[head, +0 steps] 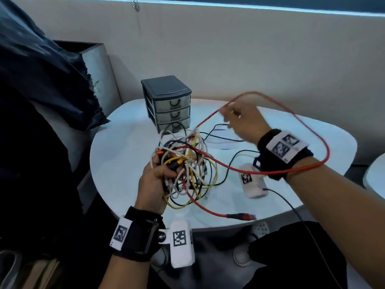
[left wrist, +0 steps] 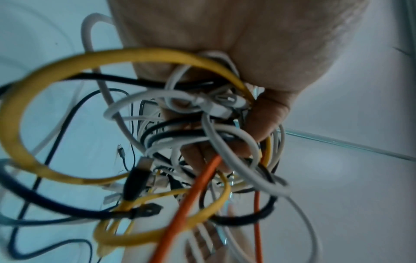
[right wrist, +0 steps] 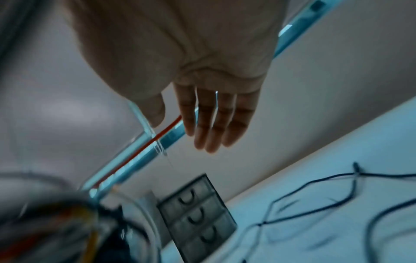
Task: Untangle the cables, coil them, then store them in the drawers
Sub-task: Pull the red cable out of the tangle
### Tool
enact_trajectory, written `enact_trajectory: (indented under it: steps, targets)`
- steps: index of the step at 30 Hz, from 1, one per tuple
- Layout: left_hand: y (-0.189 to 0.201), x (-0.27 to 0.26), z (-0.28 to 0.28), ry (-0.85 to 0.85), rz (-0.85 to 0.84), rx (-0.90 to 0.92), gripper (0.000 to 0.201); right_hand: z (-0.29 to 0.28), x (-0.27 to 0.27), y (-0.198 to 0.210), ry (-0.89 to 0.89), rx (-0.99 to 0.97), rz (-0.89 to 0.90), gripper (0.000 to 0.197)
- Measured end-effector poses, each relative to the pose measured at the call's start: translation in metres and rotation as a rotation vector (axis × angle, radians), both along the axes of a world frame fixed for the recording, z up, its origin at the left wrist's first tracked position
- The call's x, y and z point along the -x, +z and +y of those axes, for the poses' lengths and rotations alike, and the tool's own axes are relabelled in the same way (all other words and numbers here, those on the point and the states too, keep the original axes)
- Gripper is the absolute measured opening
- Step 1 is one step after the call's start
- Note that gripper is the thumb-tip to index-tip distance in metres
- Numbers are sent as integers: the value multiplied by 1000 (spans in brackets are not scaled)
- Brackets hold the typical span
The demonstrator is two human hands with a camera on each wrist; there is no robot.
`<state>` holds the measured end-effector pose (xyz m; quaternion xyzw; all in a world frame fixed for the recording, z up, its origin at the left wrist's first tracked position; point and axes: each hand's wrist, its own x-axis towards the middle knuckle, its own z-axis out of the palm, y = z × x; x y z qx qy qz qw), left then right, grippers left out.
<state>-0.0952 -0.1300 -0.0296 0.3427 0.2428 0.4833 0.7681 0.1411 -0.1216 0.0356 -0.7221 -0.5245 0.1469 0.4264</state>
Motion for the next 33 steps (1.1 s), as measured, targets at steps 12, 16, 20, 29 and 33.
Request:
enact_trajectory:
  steps: [12, 16, 20, 29, 33]
  targets:
    - [19, -17, 51, 197, 245, -170, 41, -74, 54, -10, 646, 605, -273, 29]
    - [19, -25, 46, 126, 275, -218, 45, -62, 51, 33, 456, 160, -219, 33]
    - [24, -27, 34, 31, 321, -321, 38, -25, 17, 49, 135, 37, -338, 18]
    - [27, -22, 25, -28, 437, -442, 30, -8, 4, 34, 396, 334, -364, 37]
    - [24, -20, 24, -74, 448, -450, 25, -8, -1, 39, 392, 412, -118, 32]
